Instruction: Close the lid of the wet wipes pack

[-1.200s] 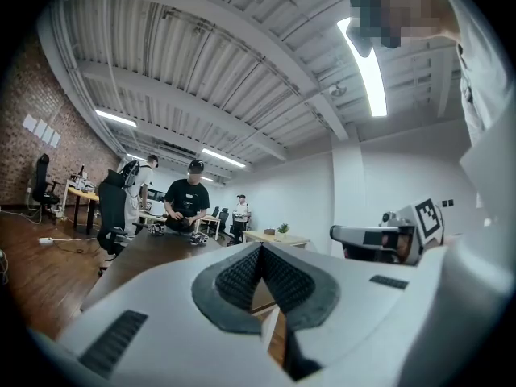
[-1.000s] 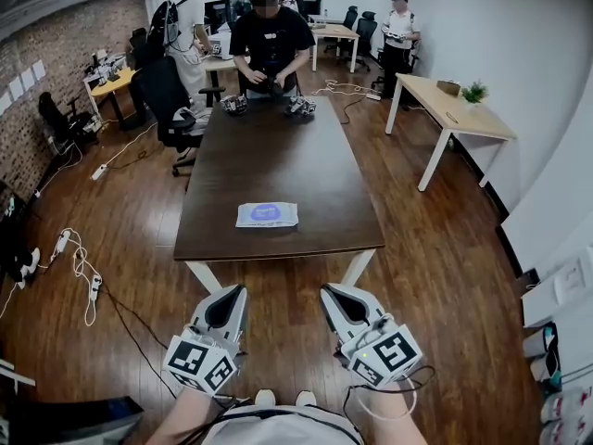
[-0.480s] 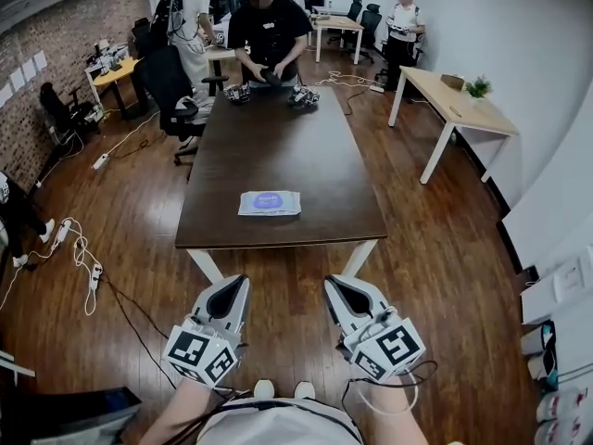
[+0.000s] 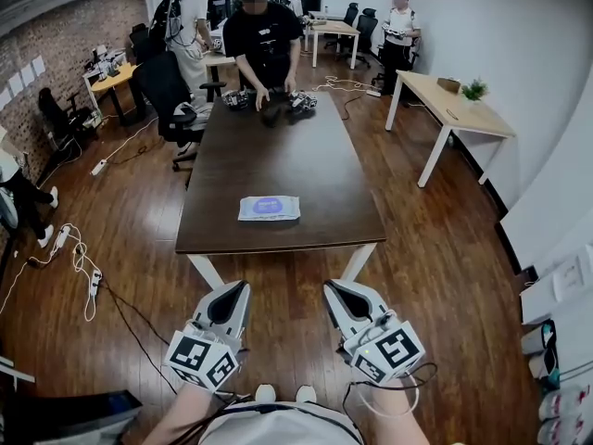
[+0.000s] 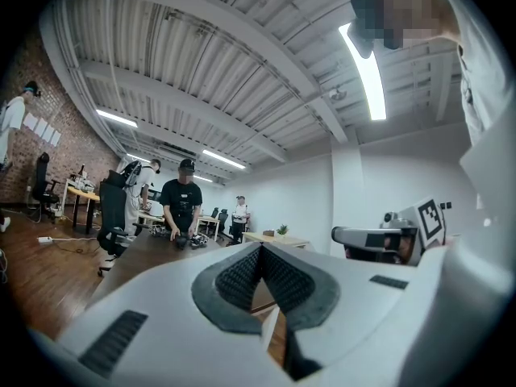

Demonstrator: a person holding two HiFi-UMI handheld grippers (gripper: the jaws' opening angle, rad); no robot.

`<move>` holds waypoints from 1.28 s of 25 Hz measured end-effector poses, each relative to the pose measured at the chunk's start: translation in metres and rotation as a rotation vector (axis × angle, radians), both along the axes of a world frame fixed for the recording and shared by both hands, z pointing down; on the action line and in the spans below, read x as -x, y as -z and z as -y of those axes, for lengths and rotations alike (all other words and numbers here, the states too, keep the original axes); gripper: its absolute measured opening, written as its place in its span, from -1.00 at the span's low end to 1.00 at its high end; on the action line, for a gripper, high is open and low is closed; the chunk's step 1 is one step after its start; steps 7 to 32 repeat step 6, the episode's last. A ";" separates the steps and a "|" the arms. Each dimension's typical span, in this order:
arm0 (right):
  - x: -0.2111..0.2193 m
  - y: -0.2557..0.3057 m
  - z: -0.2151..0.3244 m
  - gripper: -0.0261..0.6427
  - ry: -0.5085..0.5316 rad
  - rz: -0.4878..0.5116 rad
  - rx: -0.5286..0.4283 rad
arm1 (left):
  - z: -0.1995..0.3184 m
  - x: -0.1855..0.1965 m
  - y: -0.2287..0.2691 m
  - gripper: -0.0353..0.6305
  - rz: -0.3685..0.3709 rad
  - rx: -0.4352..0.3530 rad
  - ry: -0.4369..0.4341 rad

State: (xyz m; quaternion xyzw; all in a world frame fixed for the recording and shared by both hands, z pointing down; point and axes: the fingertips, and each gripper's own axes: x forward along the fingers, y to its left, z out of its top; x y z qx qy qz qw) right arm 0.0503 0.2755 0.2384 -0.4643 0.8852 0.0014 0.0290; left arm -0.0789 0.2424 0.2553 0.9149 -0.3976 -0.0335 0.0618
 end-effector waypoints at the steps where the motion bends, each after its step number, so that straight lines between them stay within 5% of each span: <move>1: 0.000 0.000 0.000 -0.90 0.000 -0.002 -0.001 | 0.000 0.000 0.000 -0.89 0.000 -0.001 -0.001; 32: 0.004 0.002 0.000 -0.90 0.004 -0.010 -0.007 | 0.001 0.002 0.002 -0.89 -0.003 -0.006 -0.003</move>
